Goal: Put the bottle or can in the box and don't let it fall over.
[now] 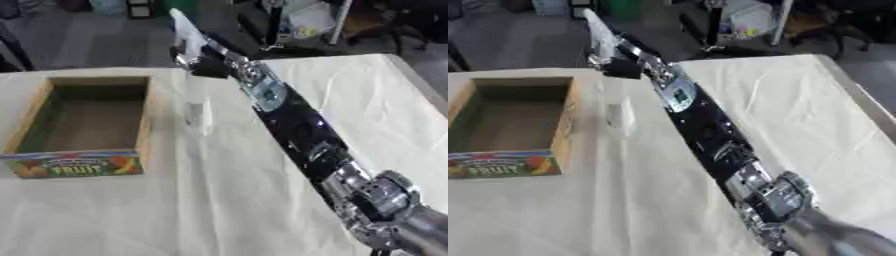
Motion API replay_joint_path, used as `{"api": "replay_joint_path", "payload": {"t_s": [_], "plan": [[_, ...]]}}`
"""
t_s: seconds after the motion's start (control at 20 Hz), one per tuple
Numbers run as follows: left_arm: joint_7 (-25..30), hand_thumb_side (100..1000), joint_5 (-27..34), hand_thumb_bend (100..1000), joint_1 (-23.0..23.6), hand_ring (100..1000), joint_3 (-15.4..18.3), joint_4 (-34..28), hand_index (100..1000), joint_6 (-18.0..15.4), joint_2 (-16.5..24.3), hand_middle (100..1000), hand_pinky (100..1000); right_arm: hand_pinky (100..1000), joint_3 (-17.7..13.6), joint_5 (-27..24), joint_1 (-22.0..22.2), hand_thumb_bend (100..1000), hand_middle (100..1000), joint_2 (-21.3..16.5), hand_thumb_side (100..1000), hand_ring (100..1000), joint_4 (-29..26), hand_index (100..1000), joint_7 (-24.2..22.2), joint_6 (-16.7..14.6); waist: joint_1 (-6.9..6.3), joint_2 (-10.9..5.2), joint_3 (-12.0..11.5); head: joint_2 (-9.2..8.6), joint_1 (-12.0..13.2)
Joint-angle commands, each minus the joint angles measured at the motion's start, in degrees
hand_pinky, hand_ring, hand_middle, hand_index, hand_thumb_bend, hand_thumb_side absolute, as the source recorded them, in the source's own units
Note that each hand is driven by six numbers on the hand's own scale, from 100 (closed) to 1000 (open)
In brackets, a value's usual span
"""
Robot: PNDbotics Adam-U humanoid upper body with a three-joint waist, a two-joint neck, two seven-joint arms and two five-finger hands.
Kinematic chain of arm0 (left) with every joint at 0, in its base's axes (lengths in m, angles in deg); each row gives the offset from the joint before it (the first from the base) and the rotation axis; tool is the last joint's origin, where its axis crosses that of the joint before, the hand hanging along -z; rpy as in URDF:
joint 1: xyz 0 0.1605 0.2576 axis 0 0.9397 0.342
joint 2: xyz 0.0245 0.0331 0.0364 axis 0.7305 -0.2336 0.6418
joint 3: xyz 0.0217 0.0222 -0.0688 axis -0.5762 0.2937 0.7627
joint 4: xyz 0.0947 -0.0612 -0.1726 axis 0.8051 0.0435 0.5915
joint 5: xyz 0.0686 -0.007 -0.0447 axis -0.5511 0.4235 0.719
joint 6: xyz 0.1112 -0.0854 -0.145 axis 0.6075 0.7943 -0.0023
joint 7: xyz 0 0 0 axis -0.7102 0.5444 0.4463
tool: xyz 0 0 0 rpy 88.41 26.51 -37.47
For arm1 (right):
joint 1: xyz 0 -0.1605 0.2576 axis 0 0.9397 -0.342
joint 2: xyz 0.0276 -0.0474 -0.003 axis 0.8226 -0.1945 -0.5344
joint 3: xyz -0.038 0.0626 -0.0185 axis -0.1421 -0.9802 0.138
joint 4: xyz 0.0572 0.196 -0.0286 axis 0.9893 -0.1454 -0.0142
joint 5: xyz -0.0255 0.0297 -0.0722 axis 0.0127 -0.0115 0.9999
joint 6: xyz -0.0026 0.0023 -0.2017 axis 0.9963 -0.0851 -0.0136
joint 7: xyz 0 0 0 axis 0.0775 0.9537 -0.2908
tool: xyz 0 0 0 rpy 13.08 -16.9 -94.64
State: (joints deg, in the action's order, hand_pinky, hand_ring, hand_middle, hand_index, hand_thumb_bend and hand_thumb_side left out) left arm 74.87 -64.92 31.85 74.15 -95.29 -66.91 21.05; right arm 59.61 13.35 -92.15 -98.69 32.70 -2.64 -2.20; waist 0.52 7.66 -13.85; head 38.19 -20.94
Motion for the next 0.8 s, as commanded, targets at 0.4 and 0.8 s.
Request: {"api": "replay_joint_path", "payload": {"t_s": [0.4,0.8], "plan": [[0.5,592,0.2,627,-1.2,642,-0.4,-0.9,802,-0.1,0.3,601,694,965,-0.9,-2.9,-2.3,100,1000,-2.4,585,1000,-1.1,1000,0.1,1.1,0.16,-0.21,-0.5,-0.96,-0.8],[0.5,592,0.1,629,-1.2,642,-0.3,-0.9,802,0.0,0.3,600,694,955,-0.4,-7.0,-1.8,100,1000,-4.1,512,1000,-2.5,1000,-0.9,2.3,0.28,-0.18,-0.5,-0.97,-1.0]]}}
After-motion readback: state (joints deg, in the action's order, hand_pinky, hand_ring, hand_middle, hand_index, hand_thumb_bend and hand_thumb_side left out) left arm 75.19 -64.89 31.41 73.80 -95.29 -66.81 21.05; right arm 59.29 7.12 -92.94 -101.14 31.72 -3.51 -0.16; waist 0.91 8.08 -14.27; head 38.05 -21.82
